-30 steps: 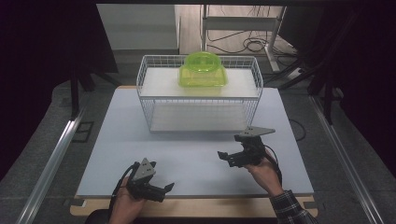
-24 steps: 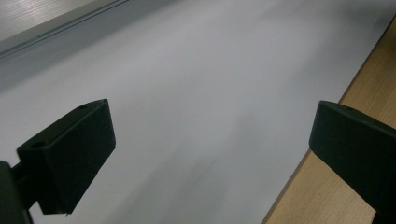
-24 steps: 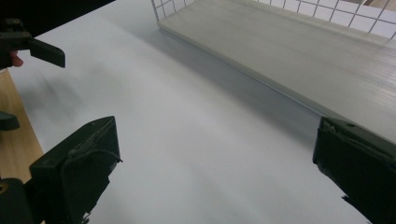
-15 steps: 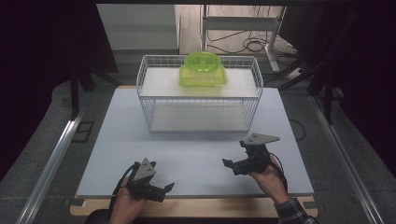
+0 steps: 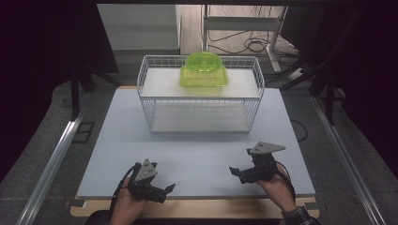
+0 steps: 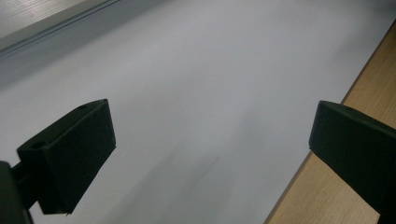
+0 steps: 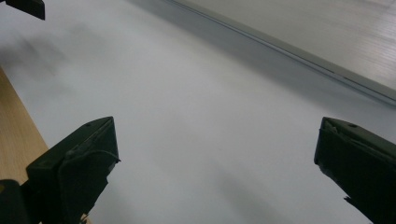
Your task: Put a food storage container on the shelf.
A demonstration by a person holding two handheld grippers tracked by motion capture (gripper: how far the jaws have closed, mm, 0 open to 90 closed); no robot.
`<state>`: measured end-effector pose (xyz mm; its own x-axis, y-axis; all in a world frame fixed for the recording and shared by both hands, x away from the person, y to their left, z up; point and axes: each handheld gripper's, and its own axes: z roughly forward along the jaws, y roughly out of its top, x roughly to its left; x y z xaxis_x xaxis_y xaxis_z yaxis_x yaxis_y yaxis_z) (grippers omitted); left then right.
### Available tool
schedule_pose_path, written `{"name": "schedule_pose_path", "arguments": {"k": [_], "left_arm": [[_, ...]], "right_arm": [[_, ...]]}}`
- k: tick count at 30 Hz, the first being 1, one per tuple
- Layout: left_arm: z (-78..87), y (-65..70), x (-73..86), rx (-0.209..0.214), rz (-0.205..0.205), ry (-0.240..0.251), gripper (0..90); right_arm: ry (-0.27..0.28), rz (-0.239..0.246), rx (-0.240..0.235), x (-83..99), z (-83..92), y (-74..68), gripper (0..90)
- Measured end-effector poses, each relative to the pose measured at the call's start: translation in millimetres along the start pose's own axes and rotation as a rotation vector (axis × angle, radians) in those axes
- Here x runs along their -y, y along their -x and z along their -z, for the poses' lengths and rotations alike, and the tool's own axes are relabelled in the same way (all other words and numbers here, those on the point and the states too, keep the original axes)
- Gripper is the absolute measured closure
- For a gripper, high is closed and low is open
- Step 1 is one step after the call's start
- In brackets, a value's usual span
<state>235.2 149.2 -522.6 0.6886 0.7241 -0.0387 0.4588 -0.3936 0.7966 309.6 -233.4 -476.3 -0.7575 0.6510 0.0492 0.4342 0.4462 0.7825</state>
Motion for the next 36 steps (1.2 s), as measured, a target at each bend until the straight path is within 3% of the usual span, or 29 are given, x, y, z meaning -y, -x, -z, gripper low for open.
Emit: {"name": "schedule_pose_path", "arguments": {"k": [36], "left_arm": [[-3.1, 1.2, 0.8, -0.008, -0.015, -0.027, 0.4]], "right_arm": [[-0.110, -0.039, 0.031, 45.2, 2.8, 0.7, 0.0]]}}
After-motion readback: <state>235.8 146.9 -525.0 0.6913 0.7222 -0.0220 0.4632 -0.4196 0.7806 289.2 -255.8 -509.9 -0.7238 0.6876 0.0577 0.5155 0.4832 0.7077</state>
